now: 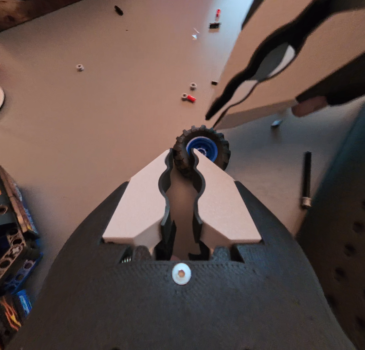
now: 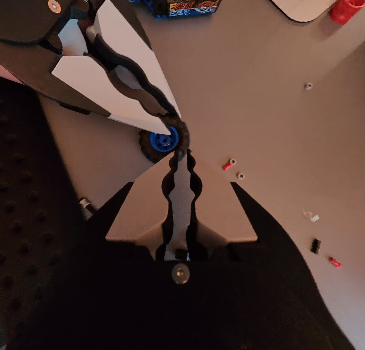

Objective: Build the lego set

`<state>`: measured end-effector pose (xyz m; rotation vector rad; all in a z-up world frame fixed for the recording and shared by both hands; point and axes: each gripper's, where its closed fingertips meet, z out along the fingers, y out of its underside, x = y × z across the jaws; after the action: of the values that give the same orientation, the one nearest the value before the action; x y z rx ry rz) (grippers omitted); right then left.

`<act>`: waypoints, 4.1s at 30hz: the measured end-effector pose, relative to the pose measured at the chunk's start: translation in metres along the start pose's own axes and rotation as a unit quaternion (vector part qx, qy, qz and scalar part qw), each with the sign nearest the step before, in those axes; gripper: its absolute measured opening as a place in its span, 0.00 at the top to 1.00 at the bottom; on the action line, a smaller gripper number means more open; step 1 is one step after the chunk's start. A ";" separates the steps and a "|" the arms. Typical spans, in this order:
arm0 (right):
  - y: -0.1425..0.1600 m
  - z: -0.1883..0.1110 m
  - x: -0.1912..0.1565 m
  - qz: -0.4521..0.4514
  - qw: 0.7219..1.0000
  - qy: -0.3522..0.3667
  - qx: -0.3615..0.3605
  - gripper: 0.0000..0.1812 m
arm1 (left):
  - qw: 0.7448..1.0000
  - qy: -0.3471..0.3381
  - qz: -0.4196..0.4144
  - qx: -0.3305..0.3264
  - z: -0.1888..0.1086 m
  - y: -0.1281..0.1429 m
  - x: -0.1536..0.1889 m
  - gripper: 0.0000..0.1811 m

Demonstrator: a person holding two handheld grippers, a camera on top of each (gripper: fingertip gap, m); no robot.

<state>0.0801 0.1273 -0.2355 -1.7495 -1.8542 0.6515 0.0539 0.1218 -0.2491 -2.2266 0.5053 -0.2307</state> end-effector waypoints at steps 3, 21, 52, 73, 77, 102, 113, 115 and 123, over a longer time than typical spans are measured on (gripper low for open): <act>0.003 -0.008 0.001 0.005 1.000 0.008 0.014 0.91 | 0.995 0.029 0.090 -0.011 0.002 -0.003 0.014 0.91; 0.023 -0.011 -0.030 0.112 0.994 0.003 0.005 0.87 | 0.988 0.009 0.148 -0.045 -0.006 -0.006 0.027 0.89; 0.007 0.004 -0.018 0.016 0.997 -0.074 0.013 0.97 | 0.992 0.106 0.073 -0.016 0.000 0.002 0.039 0.89; 0.009 0.000 -0.017 0.030 0.998 -0.049 0.032 0.96 | 0.994 0.105 0.019 0.006 -0.016 0.002 0.029 0.92; 0.006 -0.007 -0.014 0.038 0.997 -0.039 0.048 0.91 | 0.995 0.096 0.021 0.015 -0.020 0.000 0.033 0.85; -0.027 -0.050 -0.059 0.035 0.976 -0.066 0.203 0.69 | 0.973 0.141 -0.055 0.172 -0.078 -0.021 0.038 0.74; -0.097 -0.071 -0.098 0.008 0.939 -0.104 0.327 0.61 | 0.949 0.188 -0.039 0.252 -0.147 -0.026 0.049 0.74; -0.104 -0.065 -0.111 -0.018 0.943 -0.107 0.313 0.62 | 0.956 0.177 -0.034 0.231 -0.152 -0.017 0.050 0.75; -0.095 -0.009 -0.125 -0.061 0.970 -0.088 0.216 0.91 | 0.980 0.125 -0.053 0.148 -0.132 0.033 0.035 0.95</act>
<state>0.0197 -0.0032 -0.1718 -1.3218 -1.7485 1.0976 0.0337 -0.0034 -0.1890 -1.9440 0.4535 -0.6076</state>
